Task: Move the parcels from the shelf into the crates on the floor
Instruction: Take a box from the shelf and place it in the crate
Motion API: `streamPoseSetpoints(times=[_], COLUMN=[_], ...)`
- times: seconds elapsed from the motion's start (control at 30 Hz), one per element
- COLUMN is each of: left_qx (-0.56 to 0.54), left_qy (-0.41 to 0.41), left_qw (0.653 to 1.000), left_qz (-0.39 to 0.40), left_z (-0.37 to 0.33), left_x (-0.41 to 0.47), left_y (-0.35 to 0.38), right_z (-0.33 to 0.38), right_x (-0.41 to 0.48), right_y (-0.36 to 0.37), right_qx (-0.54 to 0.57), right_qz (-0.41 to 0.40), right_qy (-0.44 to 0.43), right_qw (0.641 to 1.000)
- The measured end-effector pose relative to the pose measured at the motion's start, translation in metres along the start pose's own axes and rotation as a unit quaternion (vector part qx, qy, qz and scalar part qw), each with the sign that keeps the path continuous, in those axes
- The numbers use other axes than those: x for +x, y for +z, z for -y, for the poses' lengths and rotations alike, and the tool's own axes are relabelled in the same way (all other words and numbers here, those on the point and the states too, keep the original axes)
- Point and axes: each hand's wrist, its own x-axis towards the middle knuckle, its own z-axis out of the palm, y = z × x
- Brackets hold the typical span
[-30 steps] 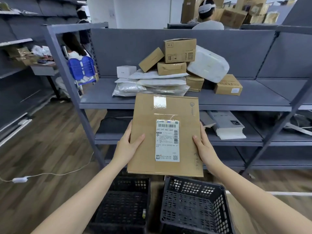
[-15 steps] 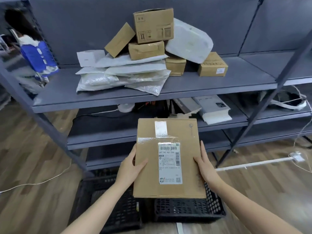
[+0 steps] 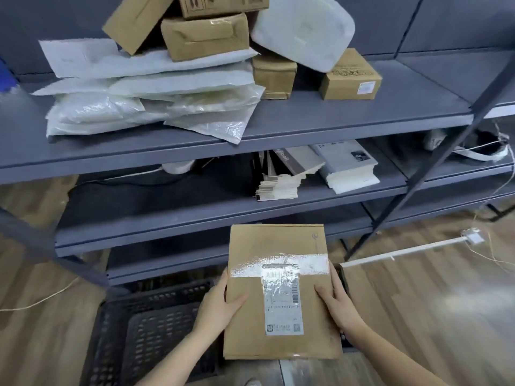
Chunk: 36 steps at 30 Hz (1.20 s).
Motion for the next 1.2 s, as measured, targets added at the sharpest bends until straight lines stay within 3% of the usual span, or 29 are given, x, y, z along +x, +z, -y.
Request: streamPoseSetpoints(times=[0.3,0.83,1.07,1.2], left_qx=[0.062,0.196,0.321,0.342], left_qy=[-0.011,0.005,0.005,-0.048], left_qw=[0.998,0.980,0.947,0.938], left_qz=[-0.015,-0.041,-0.020,0.023], left_z=[0.082,0.273,0.312,0.328], left_x=[0.057,0.193,0.213,0.231], left_y=[0.079,0.219,0.266,0.298], right_z=[-0.111,-0.352,-0.423,-0.457], right_x=[0.068,0.228,0.271,0.289], right_y=[-0.007,0.028,0.037,0.040], right_qx=[0.000,0.062,-0.015,-0.073], right_qz=[-0.001,-0.001,0.018,0.010], right_qy=[0.041,0.028,0.009,0.016], right_qw=[0.999,0.998,1.000,0.997])
